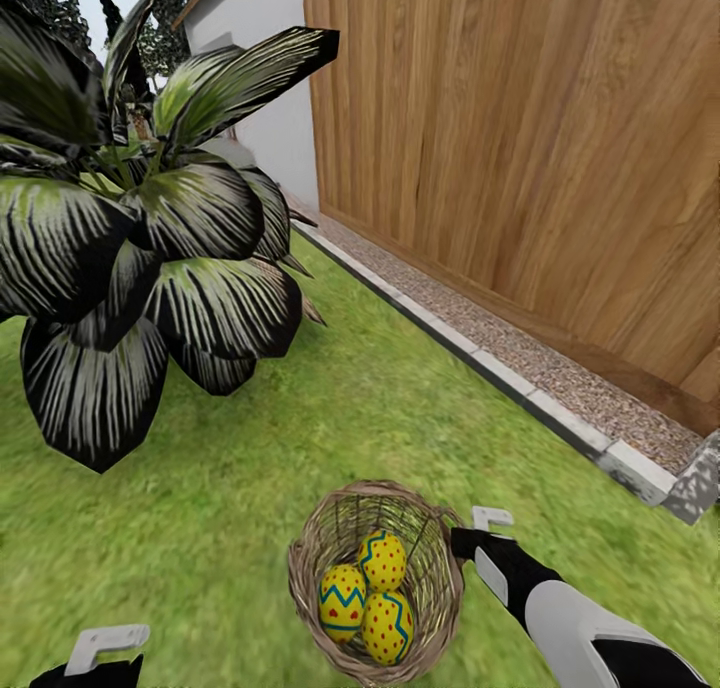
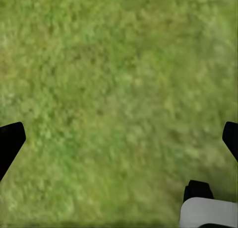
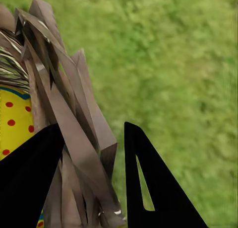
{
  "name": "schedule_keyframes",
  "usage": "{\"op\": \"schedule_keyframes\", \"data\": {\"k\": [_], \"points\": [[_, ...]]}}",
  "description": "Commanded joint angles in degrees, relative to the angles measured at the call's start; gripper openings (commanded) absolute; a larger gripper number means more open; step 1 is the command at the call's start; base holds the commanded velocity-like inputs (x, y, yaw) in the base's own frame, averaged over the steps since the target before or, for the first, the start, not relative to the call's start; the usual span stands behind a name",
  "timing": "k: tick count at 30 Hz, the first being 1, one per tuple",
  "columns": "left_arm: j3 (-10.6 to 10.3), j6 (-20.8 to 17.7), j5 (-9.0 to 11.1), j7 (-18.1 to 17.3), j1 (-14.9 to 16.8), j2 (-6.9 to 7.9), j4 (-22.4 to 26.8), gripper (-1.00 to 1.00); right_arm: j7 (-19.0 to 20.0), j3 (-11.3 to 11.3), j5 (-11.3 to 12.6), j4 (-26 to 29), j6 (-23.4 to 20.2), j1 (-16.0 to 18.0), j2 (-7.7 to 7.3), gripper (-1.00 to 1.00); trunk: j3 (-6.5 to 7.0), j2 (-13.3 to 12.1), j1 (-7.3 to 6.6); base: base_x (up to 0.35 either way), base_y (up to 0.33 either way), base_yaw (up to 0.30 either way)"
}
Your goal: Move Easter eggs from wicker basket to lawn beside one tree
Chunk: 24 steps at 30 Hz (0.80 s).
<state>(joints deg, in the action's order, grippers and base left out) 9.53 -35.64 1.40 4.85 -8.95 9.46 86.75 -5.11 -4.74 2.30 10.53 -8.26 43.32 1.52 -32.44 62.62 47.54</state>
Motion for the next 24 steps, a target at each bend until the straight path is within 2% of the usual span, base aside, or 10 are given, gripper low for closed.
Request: {"op": "schedule_keyframes", "data": {"k": [1, 9, 11, 12, 14, 17, 21, 24], "points": [[-0.1, -0.4, 0.2, 0.3, 0.0, 0.03, 0.1, 1.00, 0.0, -0.6, 0.4, 0.1, -0.3, 0.0, 0.09, -1.00, 0.14, -0.4, -0.22, -0.011, 0.000, 0.090], [0.2, -1.0, 1.0, 0.3, 0.0, -0.27, 0.2, 1.00, 0.0, -0.4, 0.4, -0.1, -0.3, 0.0, 0.30, -1.00, 1.58, -3.6, -1.98, -0.002, 0.000, 0.242], [0.3, -1.0, 3.5, 0.3, 0.0, -0.32, 0.1, 1.00, 0.0, -0.3, 0.4, -0.2, -0.3, 0.0, 0.32, -1.00, 1.94, -4.4, -2.42, 0.000, 0.000, 0.272], [0.3, -1.0, 5.9, 0.3, 0.0, -0.32, 0.1, 1.00, 0.0, -0.3, 0.4, -0.3, -0.3, 0.0, 0.36, -1.00, 2.12, -4.8, -2.64, 0.000, 0.000, 0.272], [0.2, -0.8, 8.3, 0.2, 0.0, -0.32, 0.1, 1.00, 0.0, -0.3, 0.4, -0.3, -0.3, 0.0, 0.44, -1.00, 2.48, -5.6, -3.08, 0.000, 0.000, 0.273], [0.1, -0.4, 9.2, 0.3, -0.1, -0.31, 0.0, 1.00, 0.1, -0.3, 0.4, -0.3, -0.3, 0.0, 0.51, -1.00, 3.02, -6.8, -3.74, 0.000, 0.000, 0.273], [0.2, -0.3, 9.4, 0.2, -0.1, -0.31, -0.8, 1.00, 0.1, -0.3, 0.4, -0.4, -0.3, 0.0, 0.58, -1.00, 3.73, -8.4, -4.62, 0.000, 0.000, 0.273], [0.3, -0.2, 9.8, 0.1, -0.1, -0.31, -1.2, 1.00, 0.1, -0.3, 0.3, -0.5, -0.3, 0.0, 0.59, -1.00, 3.73, -8.4, -4.62, 0.000, 0.000, 0.273]]}}
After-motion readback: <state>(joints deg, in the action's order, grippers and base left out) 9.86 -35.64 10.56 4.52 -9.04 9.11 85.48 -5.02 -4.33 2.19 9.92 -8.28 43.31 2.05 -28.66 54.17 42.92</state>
